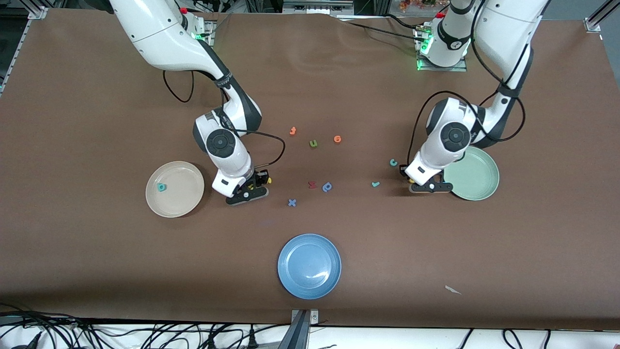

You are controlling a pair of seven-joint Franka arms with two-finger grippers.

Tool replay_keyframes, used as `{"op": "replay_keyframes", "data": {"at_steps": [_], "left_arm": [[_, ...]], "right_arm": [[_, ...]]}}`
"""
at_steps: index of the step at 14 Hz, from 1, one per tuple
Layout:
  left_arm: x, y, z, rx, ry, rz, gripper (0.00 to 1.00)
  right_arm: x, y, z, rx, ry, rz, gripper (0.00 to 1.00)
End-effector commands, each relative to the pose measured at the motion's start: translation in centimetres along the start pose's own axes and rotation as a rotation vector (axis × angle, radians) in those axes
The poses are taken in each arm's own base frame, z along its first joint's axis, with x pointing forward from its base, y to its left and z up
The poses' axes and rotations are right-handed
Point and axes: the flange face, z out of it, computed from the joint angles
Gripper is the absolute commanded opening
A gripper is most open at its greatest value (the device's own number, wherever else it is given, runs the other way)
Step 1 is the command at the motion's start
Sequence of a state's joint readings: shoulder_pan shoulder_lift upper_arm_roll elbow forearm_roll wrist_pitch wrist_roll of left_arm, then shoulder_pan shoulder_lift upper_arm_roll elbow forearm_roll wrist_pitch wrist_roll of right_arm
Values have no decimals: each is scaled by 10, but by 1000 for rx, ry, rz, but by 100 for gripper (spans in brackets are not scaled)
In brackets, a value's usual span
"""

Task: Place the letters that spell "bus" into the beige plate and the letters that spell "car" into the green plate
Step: 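Carry the yellow a to the green plate while the right gripper grasps the u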

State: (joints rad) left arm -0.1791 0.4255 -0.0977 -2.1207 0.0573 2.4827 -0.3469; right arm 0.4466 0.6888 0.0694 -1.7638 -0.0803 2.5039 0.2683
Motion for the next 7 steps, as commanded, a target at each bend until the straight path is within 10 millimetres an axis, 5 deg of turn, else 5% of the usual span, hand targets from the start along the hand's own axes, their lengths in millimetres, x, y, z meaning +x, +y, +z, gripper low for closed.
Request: {"op": "replay_keyframes", "data": {"at_steps": [1, 4, 7], "left_arm": [[0, -38, -48, 28, -11, 59, 0], [-4, -74, -68, 39, -59, 119, 0], [-23, -113, -55, 39, -127, 145, 0]], "right_arm": [[0, -1, 8, -6, 4, -3, 50], [-1, -1, 10, -8, -2, -3, 49], [-1, 0, 12, -8, -5, -1, 29]]}}
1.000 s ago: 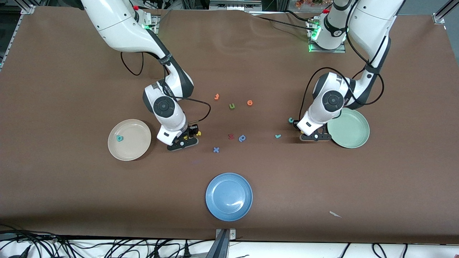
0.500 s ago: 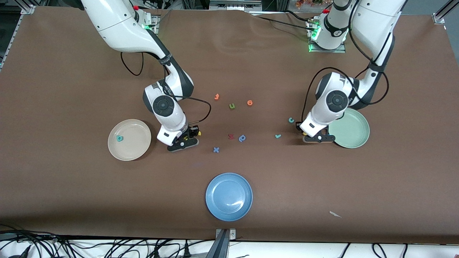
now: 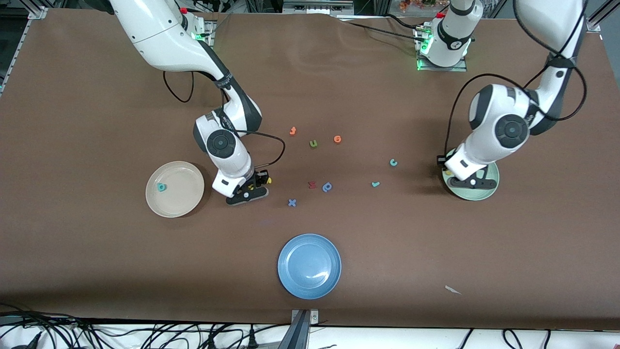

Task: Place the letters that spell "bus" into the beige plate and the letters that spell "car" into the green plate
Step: 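Carry the yellow a to the green plate while the right gripper grasps the u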

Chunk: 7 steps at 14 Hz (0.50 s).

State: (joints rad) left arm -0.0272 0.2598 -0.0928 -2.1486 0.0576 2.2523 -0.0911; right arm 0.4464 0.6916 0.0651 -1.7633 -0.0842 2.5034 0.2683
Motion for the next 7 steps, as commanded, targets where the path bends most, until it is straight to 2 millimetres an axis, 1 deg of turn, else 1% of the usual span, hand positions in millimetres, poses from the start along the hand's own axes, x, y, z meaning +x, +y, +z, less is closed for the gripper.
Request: {"op": "replay_keyframes", "data": {"at_steps": [1, 3, 5, 6, 7], "left_arm": [[-21, -23, 13, 11, -39, 49, 0], [-21, -31, 20, 49, -40, 74, 0], [-20, -34, 25, 55, -41, 77, 0], [-20, -34, 25, 54, -40, 76, 6], [-19, -35, 25, 54, -35, 75, 14]], "right_arm": [[-1, -2, 10, -4, -3, -1, 24], [-2, -2, 10, -3, -4, -5, 14], [1, -1, 3, -3, 3, -4, 13], [2, 3, -1, -4, -3, 2, 13], [4, 7, -12, -9, -15, 10, 13]]}}
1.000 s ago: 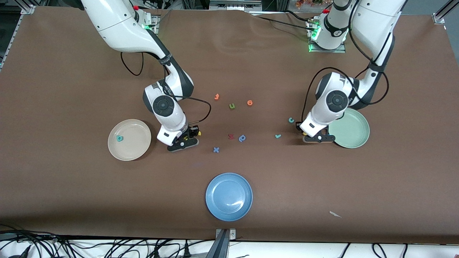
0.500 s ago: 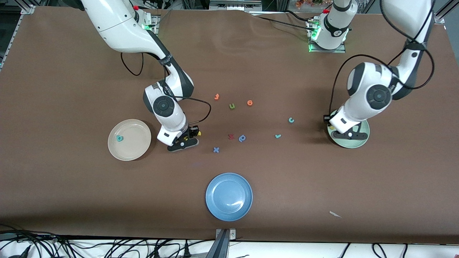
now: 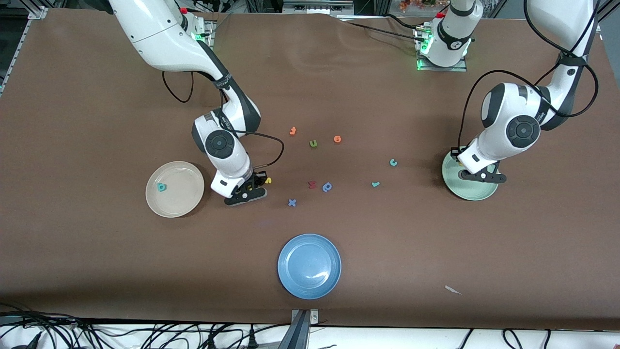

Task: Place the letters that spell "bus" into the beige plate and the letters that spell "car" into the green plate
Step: 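Carry the yellow a to the green plate while the right gripper grasps the u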

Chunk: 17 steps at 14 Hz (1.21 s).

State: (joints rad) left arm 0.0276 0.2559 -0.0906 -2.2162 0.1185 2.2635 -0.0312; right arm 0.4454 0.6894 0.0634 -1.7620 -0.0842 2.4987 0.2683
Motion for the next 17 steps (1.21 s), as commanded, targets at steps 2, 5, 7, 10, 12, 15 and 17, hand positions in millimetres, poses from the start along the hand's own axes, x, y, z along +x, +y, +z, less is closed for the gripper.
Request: {"op": "replay_keyframes", "data": {"at_steps": [2, 5, 7, 10, 12, 15, 17], "left_arm": [[1, -4, -4, 18, 21, 27, 19], [3, -4, -4, 17, 25, 26, 54], [3, -4, -5, 17, 31, 26, 73], [4, -4, -6, 16, 34, 25, 79], [8, 3, -11, 5, 50, 16, 85], [15, 50, 0, -103, 68, -3, 98], [18, 77, 17, -156, 69, -17, 98]], "right_arm": [[9, 22, -33, -27, -37, 34, 13], [21, 55, -74, -52, -78, 85, 13], [24, 87, -90, -63, -101, 118, 13], [17, 148, -89, -109, -175, 138, 13], [7, 182, -76, -129, -225, 141, 13], [-7, 217, -42, -124, -269, 158, 13], [-14, 237, -22, -111, -286, 146, 13]]}}
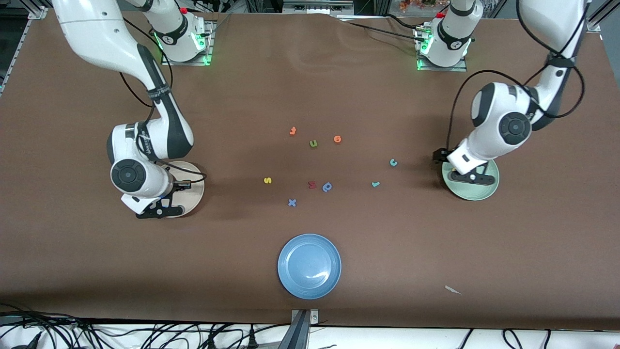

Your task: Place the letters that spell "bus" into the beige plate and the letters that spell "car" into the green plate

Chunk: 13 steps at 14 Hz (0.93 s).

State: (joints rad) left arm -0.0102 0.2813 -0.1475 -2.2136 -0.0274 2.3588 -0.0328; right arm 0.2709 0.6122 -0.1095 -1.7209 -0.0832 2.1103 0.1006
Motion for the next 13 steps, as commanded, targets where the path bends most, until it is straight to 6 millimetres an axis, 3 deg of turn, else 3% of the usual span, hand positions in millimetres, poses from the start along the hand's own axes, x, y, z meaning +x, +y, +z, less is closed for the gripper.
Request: {"op": "replay_keyframes", "data": {"at_steps": [1, 2, 3, 4, 6, 8, 10, 13], "left_arm": [[5, 41, 28, -46, -4, -2, 98], [5, 60, 32, -57, 13, -26, 98], [5, 67, 35, -60, 25, -60, 98], [5, 78, 44, -62, 23, -72, 98], [6, 98, 58, -67, 55, -78, 98], [4, 108, 63, -63, 56, -55, 98], [0, 121, 71, -61, 52, -33, 98], [-2, 127, 78, -59, 48, -19, 97]], "right_arm": [[0, 15, 23, 40, -22, -10, 15], [0, 12, 24, 51, -24, -8, 19], [0, 11, 23, 53, -25, -7, 50], [0, 11, 23, 56, -25, -3, 99], [1, 6, 12, 59, -16, 1, 99], [1, -11, -18, 103, 22, 20, 99], [-4, -48, -45, 136, 51, 63, 99], [-16, -114, -59, 176, 46, 196, 99]]}}
